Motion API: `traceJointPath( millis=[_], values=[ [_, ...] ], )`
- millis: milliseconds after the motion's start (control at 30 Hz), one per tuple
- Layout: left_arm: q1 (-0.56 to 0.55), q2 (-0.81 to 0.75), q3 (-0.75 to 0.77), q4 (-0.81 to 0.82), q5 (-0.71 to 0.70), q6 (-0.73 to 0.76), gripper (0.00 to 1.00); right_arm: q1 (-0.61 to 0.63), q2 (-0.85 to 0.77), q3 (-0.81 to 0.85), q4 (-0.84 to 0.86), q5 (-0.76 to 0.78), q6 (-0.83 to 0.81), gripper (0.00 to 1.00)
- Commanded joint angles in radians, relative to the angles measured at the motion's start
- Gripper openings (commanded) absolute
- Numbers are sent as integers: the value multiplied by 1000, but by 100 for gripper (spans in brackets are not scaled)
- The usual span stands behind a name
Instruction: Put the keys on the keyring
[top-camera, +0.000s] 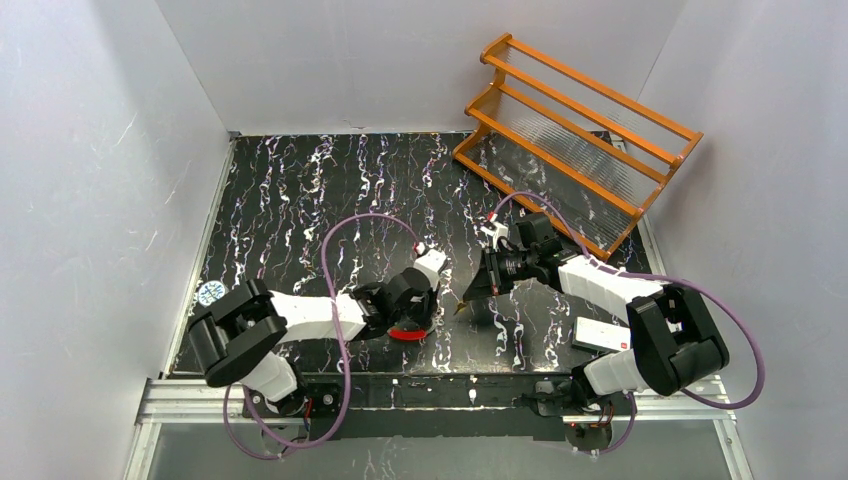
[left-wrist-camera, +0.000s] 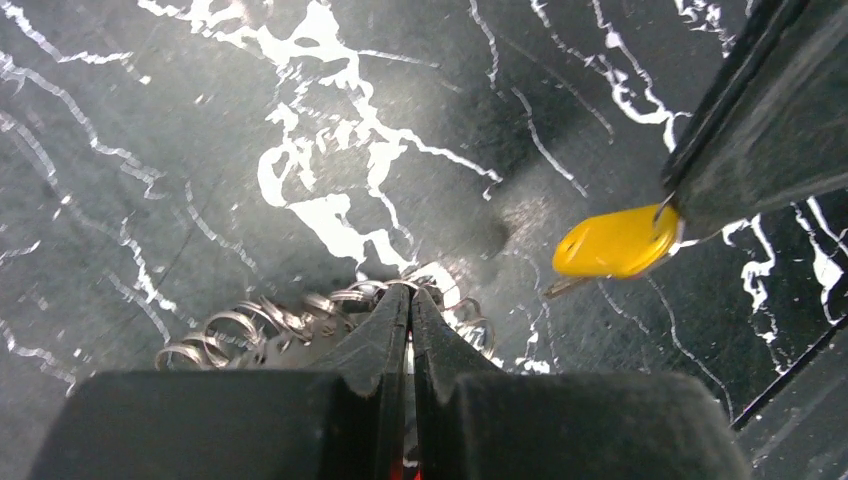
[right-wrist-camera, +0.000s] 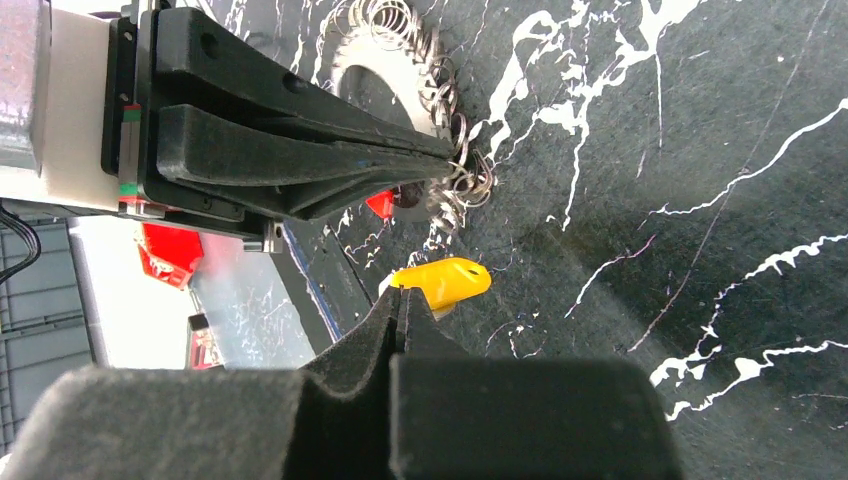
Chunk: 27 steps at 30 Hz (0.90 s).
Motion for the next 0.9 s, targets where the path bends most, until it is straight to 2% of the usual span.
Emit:
traceJointPath(
  millis=[0, 100, 467, 867],
  values=[
    [-2, 58, 51, 34, 56, 30, 0, -3, 0, -8, 2, -26, -19, 1],
    [-2, 95, 86, 26, 87, 33, 0, -3, -3, -6, -3, -25, -21, 1],
    [-2, 63, 100, -7, 83, 14, 22, -5, -9, 1, -26, -18, -34, 1],
    [-1, 87, 119, -8, 117, 15, 12, -4, -19, 7, -47, -2, -47, 1]
  ],
)
